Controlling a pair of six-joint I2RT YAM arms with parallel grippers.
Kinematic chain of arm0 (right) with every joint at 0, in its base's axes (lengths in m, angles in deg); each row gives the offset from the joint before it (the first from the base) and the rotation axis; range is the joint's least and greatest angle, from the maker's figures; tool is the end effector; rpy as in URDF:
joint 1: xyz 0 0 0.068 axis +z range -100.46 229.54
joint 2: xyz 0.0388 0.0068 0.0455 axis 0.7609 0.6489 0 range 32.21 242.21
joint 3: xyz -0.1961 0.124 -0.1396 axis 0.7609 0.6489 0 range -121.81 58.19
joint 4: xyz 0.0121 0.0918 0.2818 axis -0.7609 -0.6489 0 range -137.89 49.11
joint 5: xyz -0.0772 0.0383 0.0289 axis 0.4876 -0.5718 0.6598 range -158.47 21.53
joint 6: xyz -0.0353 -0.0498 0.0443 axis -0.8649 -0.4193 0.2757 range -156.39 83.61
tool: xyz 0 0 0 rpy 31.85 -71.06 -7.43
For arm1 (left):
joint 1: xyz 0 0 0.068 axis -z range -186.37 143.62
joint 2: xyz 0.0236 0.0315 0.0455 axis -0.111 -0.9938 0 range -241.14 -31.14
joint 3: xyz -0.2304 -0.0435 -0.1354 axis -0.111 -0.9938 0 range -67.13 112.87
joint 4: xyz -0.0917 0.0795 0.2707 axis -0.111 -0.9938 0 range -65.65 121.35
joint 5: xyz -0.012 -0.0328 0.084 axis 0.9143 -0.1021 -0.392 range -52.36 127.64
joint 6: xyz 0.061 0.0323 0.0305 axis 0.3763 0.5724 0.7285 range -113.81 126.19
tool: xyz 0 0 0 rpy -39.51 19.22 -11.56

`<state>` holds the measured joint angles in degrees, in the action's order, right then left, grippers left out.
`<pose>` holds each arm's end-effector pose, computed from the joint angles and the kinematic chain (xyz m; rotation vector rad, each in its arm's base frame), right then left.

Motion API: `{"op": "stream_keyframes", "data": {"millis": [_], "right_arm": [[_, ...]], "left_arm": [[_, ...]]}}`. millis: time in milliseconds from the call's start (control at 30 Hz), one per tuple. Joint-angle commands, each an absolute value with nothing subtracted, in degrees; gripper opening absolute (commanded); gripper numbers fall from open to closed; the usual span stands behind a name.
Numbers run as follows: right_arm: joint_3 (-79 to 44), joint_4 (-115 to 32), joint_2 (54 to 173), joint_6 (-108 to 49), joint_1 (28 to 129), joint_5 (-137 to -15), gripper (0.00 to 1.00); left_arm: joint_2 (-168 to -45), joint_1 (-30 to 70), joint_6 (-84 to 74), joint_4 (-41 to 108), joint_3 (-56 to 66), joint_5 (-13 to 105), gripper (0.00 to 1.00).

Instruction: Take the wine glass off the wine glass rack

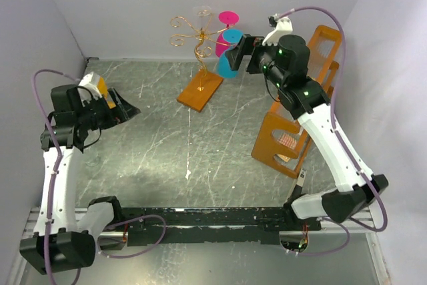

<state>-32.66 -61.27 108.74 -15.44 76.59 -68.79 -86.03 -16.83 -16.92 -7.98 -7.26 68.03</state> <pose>0.3155 0.1616 0.4816 -0.0956 1.7139 0.6322 0.2535 0.0140 0.3393 -0.3237 2.1345 -0.7012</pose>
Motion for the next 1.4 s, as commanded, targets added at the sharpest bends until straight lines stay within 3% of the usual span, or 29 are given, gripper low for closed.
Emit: {"op": "stream_keyframes", "data": {"millis": [0,233,533,767,1367], "right_arm": [[-38.2,-63.2,113.5,-16.4,76.1,-62.7,0.99],[-43.9,-60.8,120.9,-13.3,72.7,-64.3,0.85],[-48.7,-57.7,129.1,-9.9,66.6,-71.5,0.82],[-50.9,-54.4,133.6,-6.5,63.1,-78.0,0.72],[-54.4,-52.4,141.4,-3.3,62.5,-81.9,0.65]], "left_arm": [[-85.8,-11.5,-14.6,-4.1,-5.8,77.8,0.96],[-84.0,-8.5,-9.8,-3.4,-8.3,84.6,0.96],[-82.0,-3.8,-7.0,-3.3,-10.1,85.0,0.96],[-81.5,-0.6,-5.1,-2.6,-12.7,82.0,0.95],[-79.7,1.9,-5.3,-1.3,-16.0,76.8,0.96]]}}
